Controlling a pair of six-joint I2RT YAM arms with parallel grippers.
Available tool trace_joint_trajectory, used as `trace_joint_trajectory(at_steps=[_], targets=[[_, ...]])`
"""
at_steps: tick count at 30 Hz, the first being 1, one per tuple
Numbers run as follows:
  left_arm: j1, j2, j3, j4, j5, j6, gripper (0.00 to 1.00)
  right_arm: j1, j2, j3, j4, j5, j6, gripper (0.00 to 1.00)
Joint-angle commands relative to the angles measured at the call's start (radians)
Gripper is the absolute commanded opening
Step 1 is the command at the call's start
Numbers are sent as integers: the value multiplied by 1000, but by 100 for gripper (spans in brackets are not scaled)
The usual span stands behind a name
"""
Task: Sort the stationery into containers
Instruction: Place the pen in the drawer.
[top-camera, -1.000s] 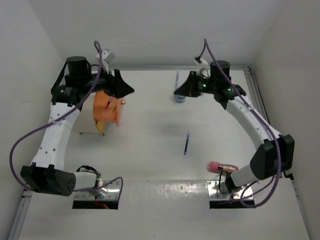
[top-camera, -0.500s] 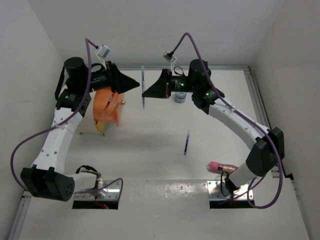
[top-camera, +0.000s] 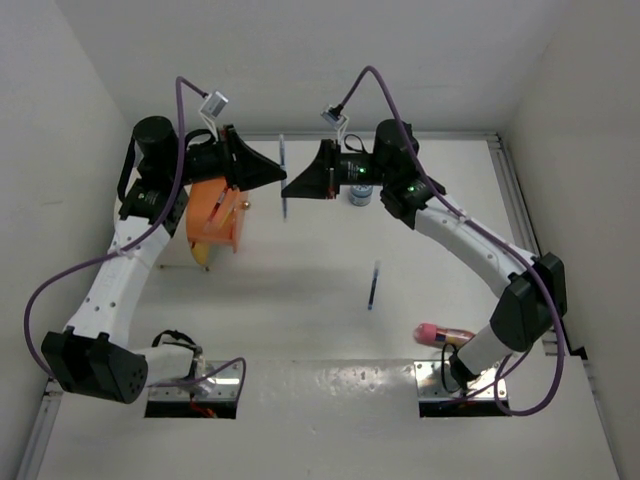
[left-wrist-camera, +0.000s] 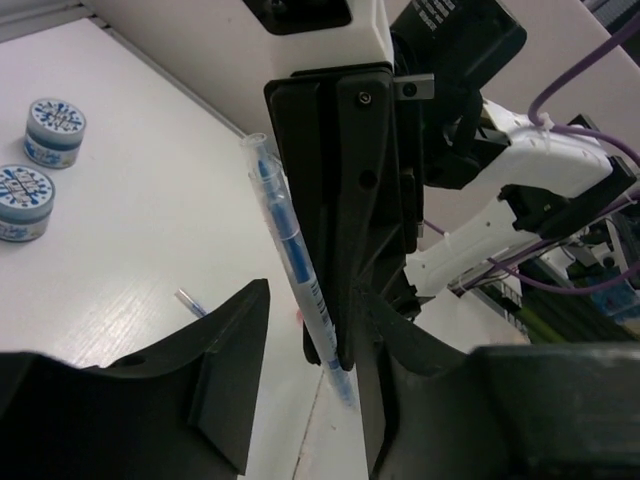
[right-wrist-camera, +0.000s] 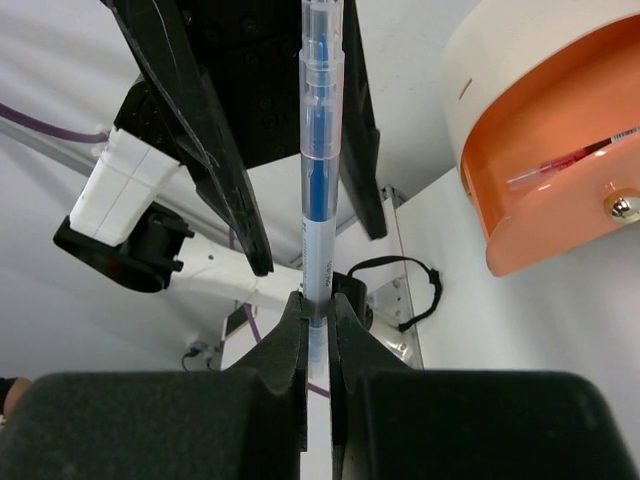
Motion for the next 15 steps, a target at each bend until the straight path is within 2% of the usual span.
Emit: trace_joint_trajectory(at_steps=[1,4,9,12,13,15], targets=[[-14,-13,-4,61,47,-16,43,5,13,49,74,-14,11,0],[-14,-14,-7,57,51,-15,36,8,17,58,73,-14,8,0],[-16,-9,-7,41,53,1,30,8,25,75,63,-16,3,0],[-11,-6,-1,2,45,15,20,9,25,74,60,-13,3,2],[-9,-5,2,-5,44,15,15,8,23,72,54,-13,3,5],[4,4,35,-67,18,47,2,3,22,77,37,-7,-5,41]])
